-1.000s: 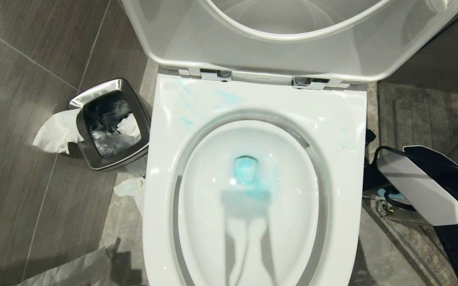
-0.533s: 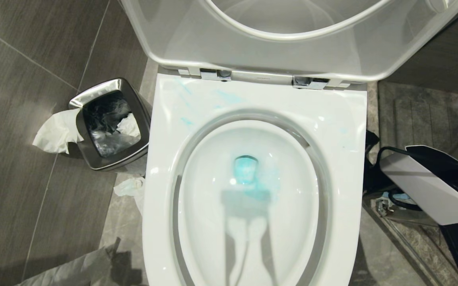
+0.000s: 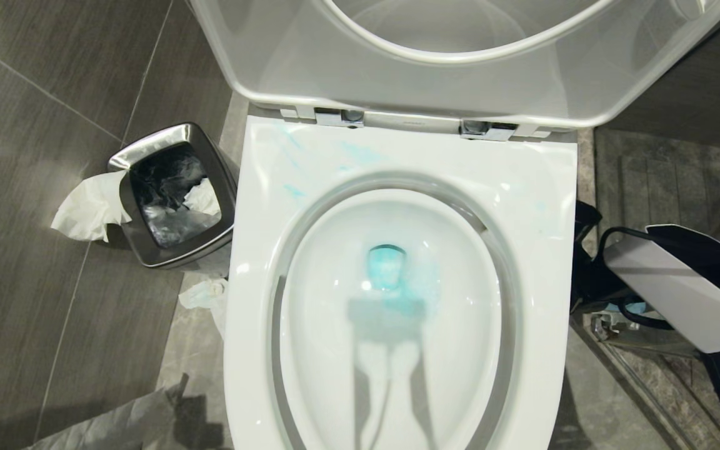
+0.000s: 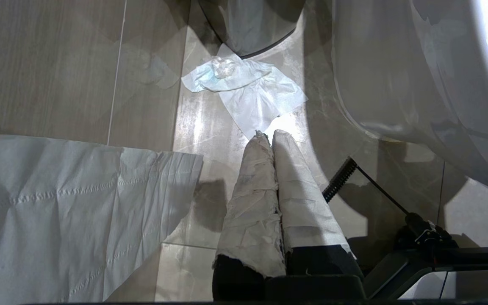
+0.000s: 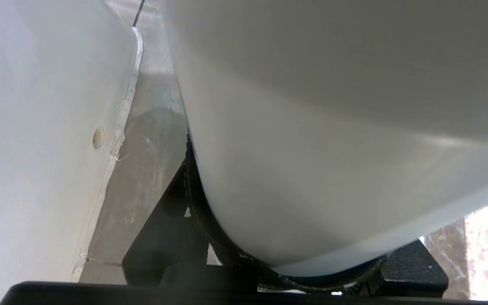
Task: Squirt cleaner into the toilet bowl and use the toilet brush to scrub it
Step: Place the cleaning agent on the floor
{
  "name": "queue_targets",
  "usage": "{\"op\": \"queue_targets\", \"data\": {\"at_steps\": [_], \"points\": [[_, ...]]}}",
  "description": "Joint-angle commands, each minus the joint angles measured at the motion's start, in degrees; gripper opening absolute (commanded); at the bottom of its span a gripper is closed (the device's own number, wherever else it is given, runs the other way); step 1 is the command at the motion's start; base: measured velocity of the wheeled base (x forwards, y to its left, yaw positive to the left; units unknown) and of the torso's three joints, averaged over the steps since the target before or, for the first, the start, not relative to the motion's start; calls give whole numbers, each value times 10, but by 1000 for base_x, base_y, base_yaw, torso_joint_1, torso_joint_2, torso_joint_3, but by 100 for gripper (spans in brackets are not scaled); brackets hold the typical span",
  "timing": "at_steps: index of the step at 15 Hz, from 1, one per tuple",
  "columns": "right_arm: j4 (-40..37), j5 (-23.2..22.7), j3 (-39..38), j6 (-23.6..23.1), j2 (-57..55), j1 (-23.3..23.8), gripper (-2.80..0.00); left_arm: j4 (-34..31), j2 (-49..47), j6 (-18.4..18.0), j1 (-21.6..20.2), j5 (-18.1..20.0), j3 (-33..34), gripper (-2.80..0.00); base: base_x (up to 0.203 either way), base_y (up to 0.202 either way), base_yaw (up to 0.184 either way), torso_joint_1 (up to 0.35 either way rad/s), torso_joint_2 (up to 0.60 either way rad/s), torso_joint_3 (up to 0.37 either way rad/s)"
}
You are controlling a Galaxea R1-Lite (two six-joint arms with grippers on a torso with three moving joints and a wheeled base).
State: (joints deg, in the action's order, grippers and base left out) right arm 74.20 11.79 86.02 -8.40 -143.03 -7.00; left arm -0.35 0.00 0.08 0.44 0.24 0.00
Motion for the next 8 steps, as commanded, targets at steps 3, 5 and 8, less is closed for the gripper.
{"op": "queue_targets", "data": {"at_steps": [3, 5, 8], "points": [[5, 1, -4, 0, 6, 0, -280, 0, -1, 0, 0, 0, 0, -280, 0, 0, 0, 0, 0, 0], [5, 0, -8, 0, 6, 0, -280, 0, -1, 0, 0, 0, 0, -280, 0, 0, 0, 0, 0, 0], [6, 0, -9, 5, 5, -1, -280, 0, -1, 0, 0, 0, 0, -280, 0, 0, 0, 0, 0, 0]]}}
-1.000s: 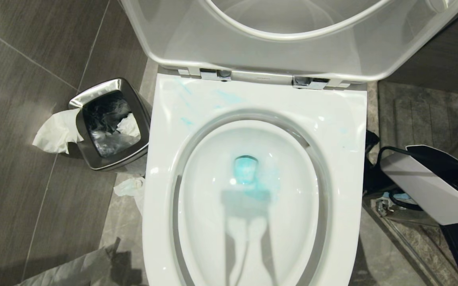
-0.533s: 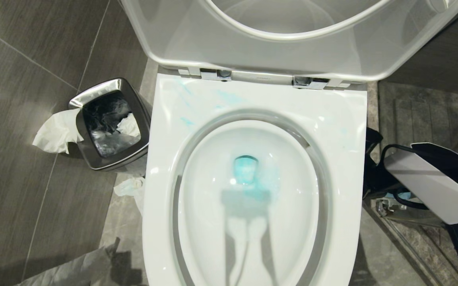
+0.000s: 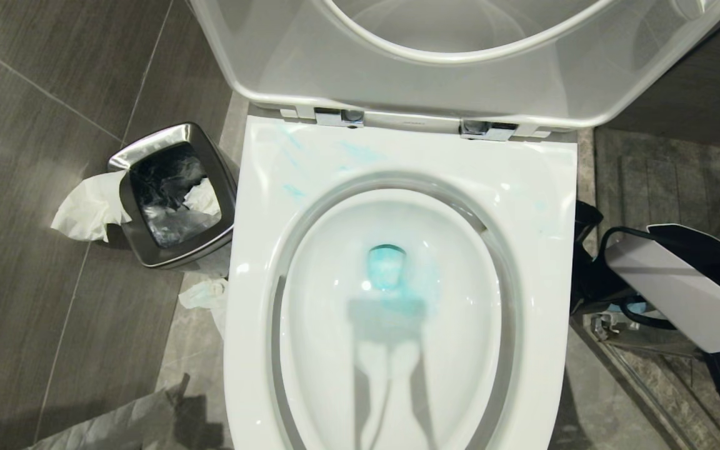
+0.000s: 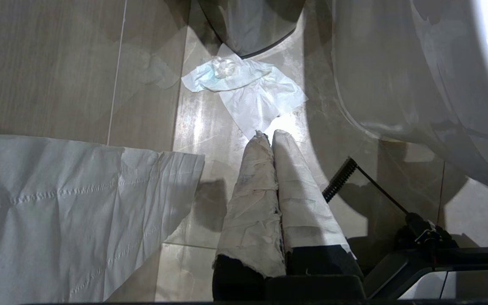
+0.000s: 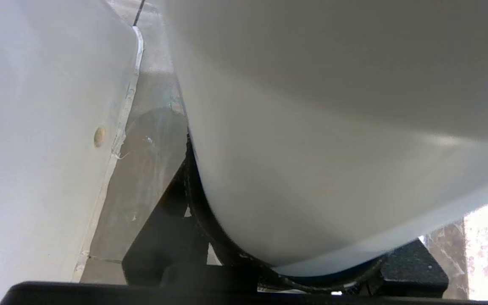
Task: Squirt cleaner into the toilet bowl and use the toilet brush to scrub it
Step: Place the cleaning agent on the floor
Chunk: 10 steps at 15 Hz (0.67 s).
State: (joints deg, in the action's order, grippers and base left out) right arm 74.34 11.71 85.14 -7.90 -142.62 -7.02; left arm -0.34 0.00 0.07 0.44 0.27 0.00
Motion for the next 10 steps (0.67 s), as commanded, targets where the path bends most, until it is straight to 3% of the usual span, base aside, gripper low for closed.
{"op": "queue_targets", "data": {"at_steps": [1, 10], "points": [[4, 1, 1, 1, 0, -1, -280, 0, -1, 0, 0, 0, 0, -280, 0, 0, 0, 0, 0, 0], [3, -27, 45, 1, -32, -12, -280, 0, -1, 0, 0, 0, 0, -280, 0, 0, 0, 0, 0, 0]]}}
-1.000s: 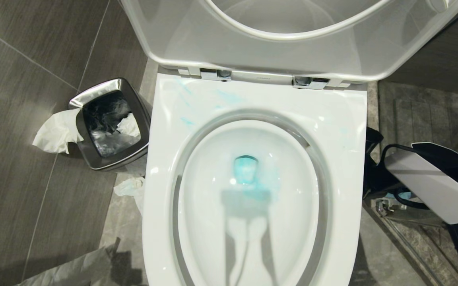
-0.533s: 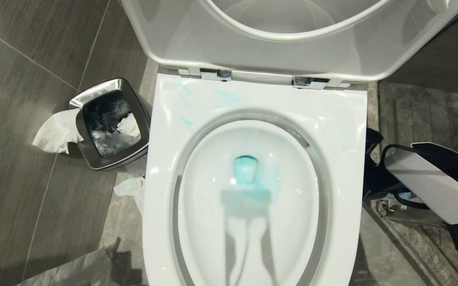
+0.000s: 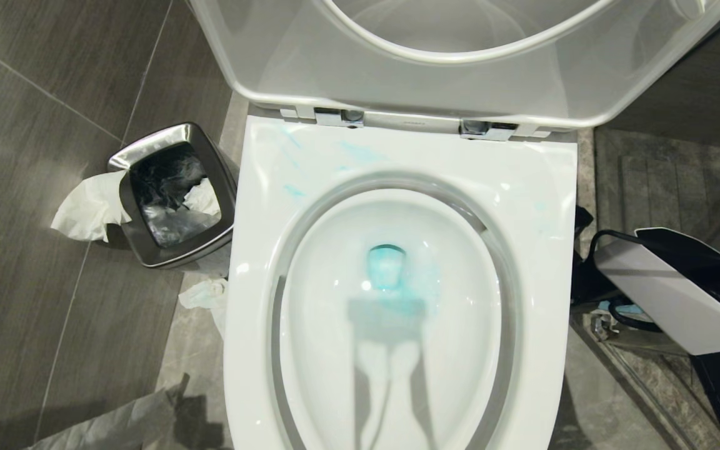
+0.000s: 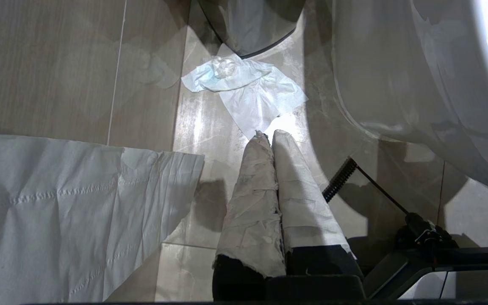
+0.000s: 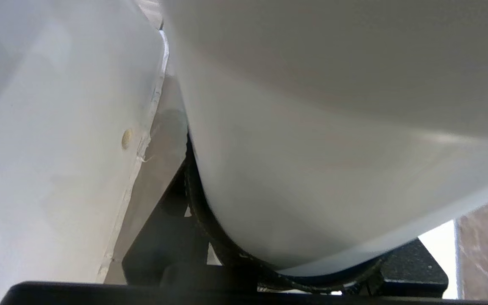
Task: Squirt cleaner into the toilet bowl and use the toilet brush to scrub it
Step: Place the cleaning agent on the floor
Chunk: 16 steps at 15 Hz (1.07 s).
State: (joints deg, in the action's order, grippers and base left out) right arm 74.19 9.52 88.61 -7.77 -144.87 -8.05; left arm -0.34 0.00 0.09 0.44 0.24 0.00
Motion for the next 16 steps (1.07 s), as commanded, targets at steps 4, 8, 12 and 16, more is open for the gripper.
{"op": "queue_targets", "data": {"at_steps": [4, 8, 12, 16], "points": [[5, -9, 16, -1, -19, -1, -280, 0, -1, 0, 0, 0, 0, -280, 0, 0, 0, 0, 0, 0], [5, -9, 11, 0, -15, -1, 0, 0, -1, 0, 0, 0, 0, -280, 0, 0, 0, 0, 0, 0], [6, -9, -16, 0, 2, 0, 0, 0, -1, 0, -1, 0, 0, -280, 0, 0, 0, 0, 0, 0], [7, -9, -50, 2, 18, -1, 0, 0, -1, 0, 0, 0, 0, -280, 0, 0, 0, 0, 0, 0]]}}
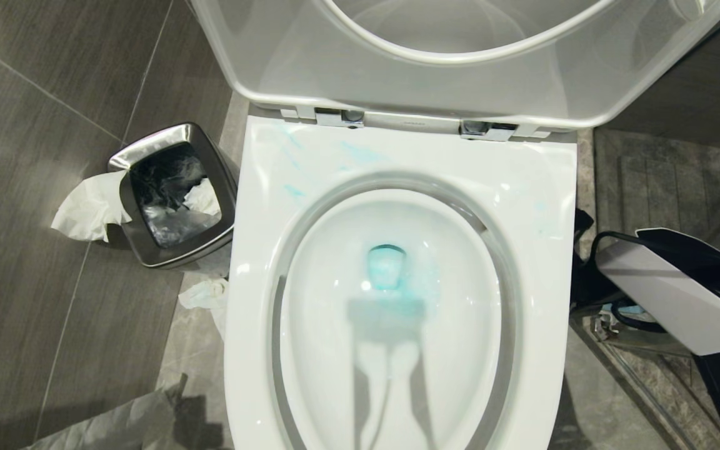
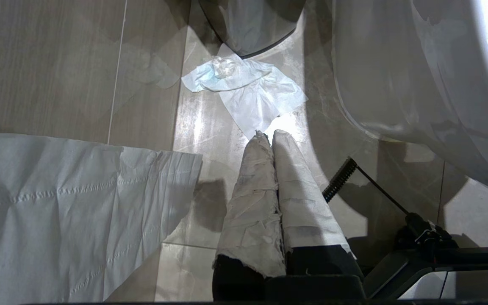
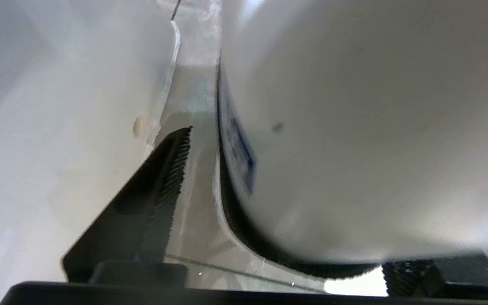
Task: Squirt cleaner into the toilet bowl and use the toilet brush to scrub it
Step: Place the cleaning agent on the floor
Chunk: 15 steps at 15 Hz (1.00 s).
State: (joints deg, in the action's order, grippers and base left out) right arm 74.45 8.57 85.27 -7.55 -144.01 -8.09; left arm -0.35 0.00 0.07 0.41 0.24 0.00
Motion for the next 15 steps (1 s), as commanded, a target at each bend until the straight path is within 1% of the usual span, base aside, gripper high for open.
{"op": "queue_targets", "data": {"at_steps": [1, 4, 7, 13, 15], "points": [[7, 1, -32, 0, 15, 0, 0, 0, -1, 0, 0, 0, 0, -280, 0, 0, 0, 0, 0, 0], [30, 1, -78, 0, 33, -1, 0, 0, -1, 0, 0, 0, 0, -280, 0, 0, 0, 0, 0, 0], [51, 1, -145, 0, 70, -4, 0, 0, -1, 0, 0, 0, 0, -280, 0, 0, 0, 0, 0, 0], [62, 4, -264, -3, 167, -6, 0, 0, -1, 0, 0, 0, 0, -280, 0, 0, 0, 0, 0, 0], [62, 5, -322, -4, 198, -6, -280, 0, -1, 0, 0, 0, 0, -280, 0, 0, 0, 0, 0, 0]]}}
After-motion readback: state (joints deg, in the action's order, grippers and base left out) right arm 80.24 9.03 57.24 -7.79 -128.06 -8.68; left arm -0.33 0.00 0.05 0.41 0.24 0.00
